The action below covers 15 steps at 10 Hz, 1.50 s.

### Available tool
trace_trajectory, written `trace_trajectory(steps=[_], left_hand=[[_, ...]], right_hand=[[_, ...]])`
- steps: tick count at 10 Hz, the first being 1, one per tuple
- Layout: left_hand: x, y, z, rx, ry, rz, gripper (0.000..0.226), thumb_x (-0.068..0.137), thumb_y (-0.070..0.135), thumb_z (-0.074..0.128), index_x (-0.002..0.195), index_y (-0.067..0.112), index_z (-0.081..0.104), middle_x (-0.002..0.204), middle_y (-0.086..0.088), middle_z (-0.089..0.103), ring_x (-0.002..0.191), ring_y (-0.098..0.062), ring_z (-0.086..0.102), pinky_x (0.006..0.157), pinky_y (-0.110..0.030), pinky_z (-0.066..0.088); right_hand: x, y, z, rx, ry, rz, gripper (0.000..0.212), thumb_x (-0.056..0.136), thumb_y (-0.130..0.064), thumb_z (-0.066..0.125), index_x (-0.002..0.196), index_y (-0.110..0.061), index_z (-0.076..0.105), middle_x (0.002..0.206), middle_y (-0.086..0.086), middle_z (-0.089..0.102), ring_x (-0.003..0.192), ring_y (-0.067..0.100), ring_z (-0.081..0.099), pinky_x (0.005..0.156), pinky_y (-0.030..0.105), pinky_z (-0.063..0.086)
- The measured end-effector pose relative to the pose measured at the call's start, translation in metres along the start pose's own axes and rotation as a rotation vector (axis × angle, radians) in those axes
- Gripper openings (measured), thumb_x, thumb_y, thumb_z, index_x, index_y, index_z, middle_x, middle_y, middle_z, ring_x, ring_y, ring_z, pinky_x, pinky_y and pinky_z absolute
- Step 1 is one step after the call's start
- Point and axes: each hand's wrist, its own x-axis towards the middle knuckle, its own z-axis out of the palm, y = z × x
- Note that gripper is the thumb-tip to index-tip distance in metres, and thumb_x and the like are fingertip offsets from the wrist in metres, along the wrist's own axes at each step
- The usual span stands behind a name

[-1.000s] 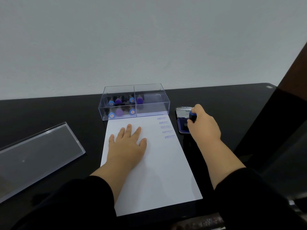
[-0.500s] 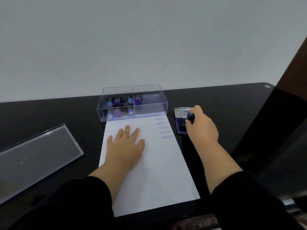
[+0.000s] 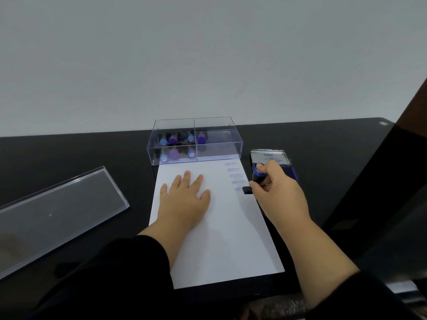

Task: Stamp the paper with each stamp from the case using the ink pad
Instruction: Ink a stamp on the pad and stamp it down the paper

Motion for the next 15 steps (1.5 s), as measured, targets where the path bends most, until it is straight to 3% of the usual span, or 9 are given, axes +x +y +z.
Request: trace_trajectory(steps=[2, 4, 7, 11, 15], left_hand=[[0.0, 0.0, 0.0, 0.002, -0.004, 0.003, 0.055, 0.1, 0.049, 0.014, 0.151, 0.035, 0.001, 0.16, 0.004, -0.009, 0.147, -0.017, -0.007, 0.117, -0.044, -0.005], [0.0, -0.001, 0.0, 0.008, -0.007, 0.01, 0.055, 0.1, 0.049, 0.014, 0.151, 0.035, 0.0, 0.16, 0.003, -0.009, 0.147, -0.018, -0.008, 0.116, -0.045, -0.005], [0.001, -0.001, 0.001, 0.019, -0.011, 0.012, 0.055, 0.1, 0.049, 0.014, 0.151, 0.035, -0.001, 0.159, 0.003, -0.01, 0.147, -0.018, -0.008, 0.116, -0.045, -0.004], [0.003, -0.001, 0.002, 0.029, -0.017, 0.016, 0.056, 0.1, 0.05, 0.013, 0.151, 0.034, -0.002, 0.159, 0.003, -0.011, 0.147, -0.019, -0.009, 0.116, -0.045, -0.005], [0.002, -0.001, 0.001, 0.014, -0.011, 0.014, 0.055, 0.1, 0.049, 0.013, 0.151, 0.035, -0.001, 0.16, 0.003, -0.01, 0.147, -0.018, -0.008, 0.116, -0.045, -0.005]], right_hand=[[-0.002, -0.005, 0.007, -0.079, -0.011, -0.05, 0.015, 0.091, -0.021, 0.058, 0.106, -0.023, 0.052, 0.08, -0.002, 0.063, 0.075, 0.018, 0.059, 0.065, 0.032, 0.049], [-0.001, -0.004, 0.015, -0.116, -0.005, -0.072, 0.015, 0.091, -0.018, 0.057, 0.105, -0.02, 0.053, 0.078, -0.002, 0.059, 0.072, 0.021, 0.055, 0.061, 0.03, 0.045], [-0.001, -0.005, 0.02, -0.135, -0.027, -0.063, 0.013, 0.092, -0.019, 0.055, 0.105, -0.022, 0.052, 0.096, -0.001, 0.066, 0.082, 0.02, 0.06, 0.067, 0.032, 0.05], [0.001, -0.008, 0.02, -0.197, -0.064, -0.05, 0.012, 0.092, -0.019, 0.053, 0.104, -0.02, 0.051, 0.084, 0.004, 0.062, 0.079, 0.025, 0.058, 0.066, 0.037, 0.05], [0.001, -0.01, 0.021, -0.223, -0.075, -0.05, 0.01, 0.093, -0.019, 0.05, 0.103, -0.02, 0.049, 0.085, 0.002, 0.06, 0.079, 0.023, 0.056, 0.061, 0.032, 0.046]])
